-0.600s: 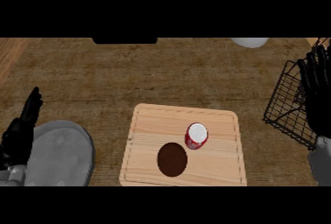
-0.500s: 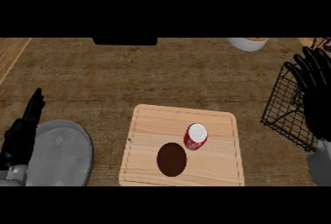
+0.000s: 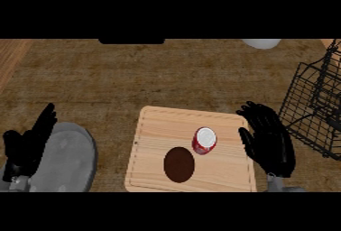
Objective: Pick the can from the cutting board and place it in the tiered basket
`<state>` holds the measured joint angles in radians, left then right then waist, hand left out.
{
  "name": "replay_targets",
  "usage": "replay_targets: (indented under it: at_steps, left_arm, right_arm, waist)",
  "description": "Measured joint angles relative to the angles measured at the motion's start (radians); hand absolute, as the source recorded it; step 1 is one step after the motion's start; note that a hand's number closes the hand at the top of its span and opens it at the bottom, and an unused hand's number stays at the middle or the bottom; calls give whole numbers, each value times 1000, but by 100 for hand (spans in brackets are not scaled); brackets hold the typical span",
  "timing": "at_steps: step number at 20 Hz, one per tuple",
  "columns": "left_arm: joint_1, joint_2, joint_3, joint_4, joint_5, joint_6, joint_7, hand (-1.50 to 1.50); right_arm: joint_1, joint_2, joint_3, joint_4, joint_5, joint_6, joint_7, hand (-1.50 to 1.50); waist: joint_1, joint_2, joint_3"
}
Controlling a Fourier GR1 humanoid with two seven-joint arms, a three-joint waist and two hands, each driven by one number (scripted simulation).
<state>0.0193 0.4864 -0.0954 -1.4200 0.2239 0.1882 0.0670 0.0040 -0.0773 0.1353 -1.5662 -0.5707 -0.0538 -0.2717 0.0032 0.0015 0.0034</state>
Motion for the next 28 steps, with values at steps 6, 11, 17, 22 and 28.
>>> replay_targets:
  at_steps: [6, 11, 17, 22, 28]
  left_arm:
    - [-12, 7, 9, 9, 29, -41, 13, 0]
    - [-12, 10, 16, 16, 44, -60, 32, 0]
    - [4, 13, 32, 28, 49, -85, 21, 0]
    - [16, 15, 54, 34, 50, -113, 17, 0]
    - [17, 3, 68, 36, 32, -117, 26, 0]
  right_arm:
    - [43, -203, 119, 88, 350, -122, 90, -150]
    - [-12, -344, 207, 38, 491, -100, 322, -150]
    - [-169, -415, 262, -67, 466, 58, 623, -150]
    - [-300, -376, 264, -118, 438, 102, 860, -150]
    - [-379, -340, 271, -102, 389, 188, 1041, -150]
  waist:
    - [7, 0, -4]
    - [8, -4, -3]
    - [9, -6, 0]
    - [6, -6, 1]
    - [3, -6, 3]
